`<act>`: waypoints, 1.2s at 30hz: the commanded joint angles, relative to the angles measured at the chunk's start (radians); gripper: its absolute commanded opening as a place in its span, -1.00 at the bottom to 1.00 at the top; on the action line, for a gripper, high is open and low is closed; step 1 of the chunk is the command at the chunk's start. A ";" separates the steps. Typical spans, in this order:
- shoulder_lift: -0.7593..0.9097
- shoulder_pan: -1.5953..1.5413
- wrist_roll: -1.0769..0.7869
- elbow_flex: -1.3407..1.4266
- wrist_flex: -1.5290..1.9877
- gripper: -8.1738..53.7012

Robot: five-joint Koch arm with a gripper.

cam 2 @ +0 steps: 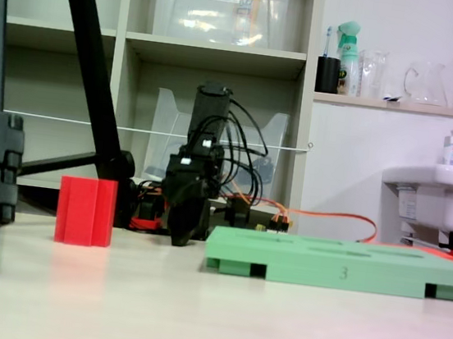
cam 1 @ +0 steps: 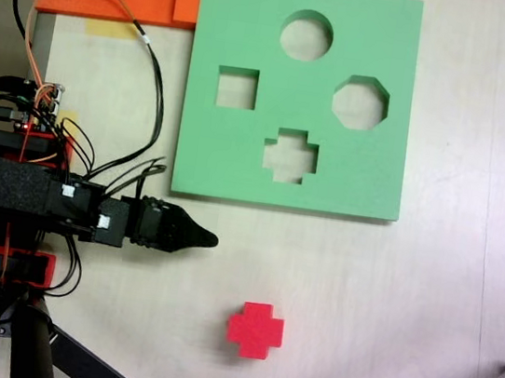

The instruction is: Put the cross columnar block into the corresponding hole

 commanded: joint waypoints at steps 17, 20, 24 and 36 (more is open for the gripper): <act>0.054 0.167 1.117 -1.014 1.147 -0.04; 0.021 0.170 1.085 -1.123 1.200 -0.04; -0.014 0.219 1.000 -1.178 1.221 -0.04; -0.525 0.336 0.910 -1.531 1.457 0.88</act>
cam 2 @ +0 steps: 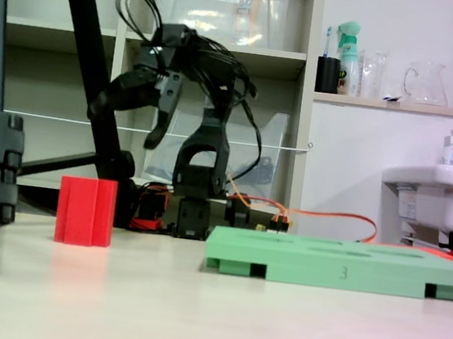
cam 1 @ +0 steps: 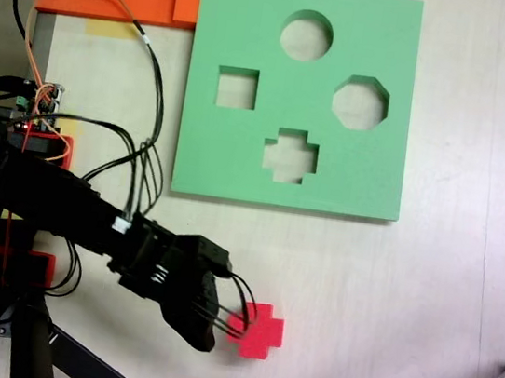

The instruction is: Put the cross columnar block into the corresponding hole

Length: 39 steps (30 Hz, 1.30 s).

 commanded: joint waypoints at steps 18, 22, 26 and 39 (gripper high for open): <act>-0.371 0.049 0.009 -0.316 0.129 0.89; -0.377 0.049 0.017 -0.318 0.129 0.95; -0.390 0.049 0.015 -0.318 0.126 0.95; -0.495 0.032 -0.055 -0.336 0.078 0.95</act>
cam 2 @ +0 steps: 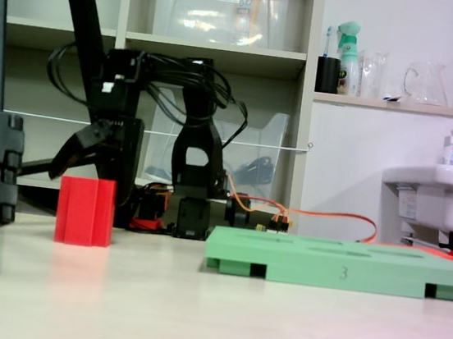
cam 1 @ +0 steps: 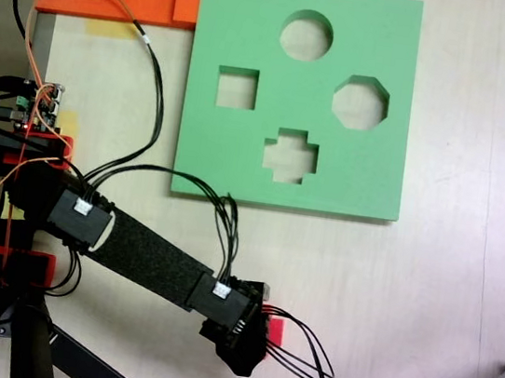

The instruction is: Put the cross columnar block into the corresponding hole

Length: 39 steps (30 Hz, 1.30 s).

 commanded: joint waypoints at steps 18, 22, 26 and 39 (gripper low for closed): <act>-0.018 0.051 -0.074 0.077 0.009 -0.29; -0.002 0.037 -0.083 0.077 0.025 -0.29; 0.091 0.000 -0.078 0.061 0.067 -0.29; 0.410 -0.469 0.517 0.043 0.138 -0.30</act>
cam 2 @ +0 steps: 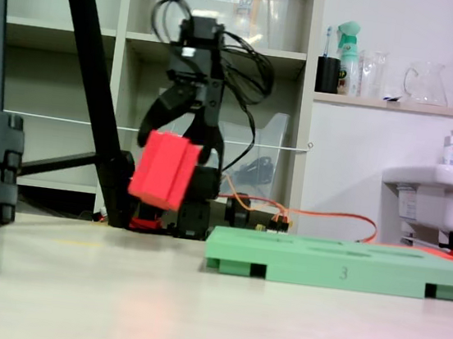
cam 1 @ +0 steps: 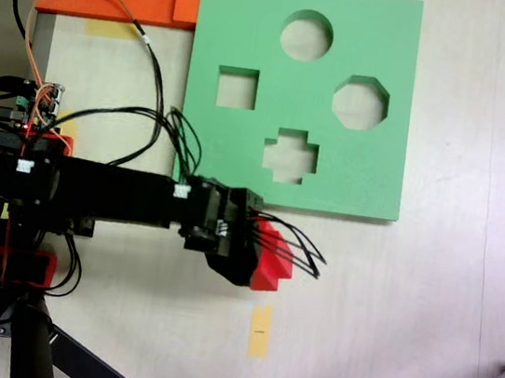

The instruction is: Put the cross columnar block into the corresponding hole

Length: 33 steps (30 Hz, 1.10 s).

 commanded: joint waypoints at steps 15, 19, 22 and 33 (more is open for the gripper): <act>0.061 -0.423 0.532 0.084 -0.347 -0.29; 0.017 -0.428 0.532 0.107 -0.380 -0.29; 0.008 -0.431 0.531 0.120 -0.402 -0.29; -0.029 -0.483 0.531 0.155 -0.446 -0.29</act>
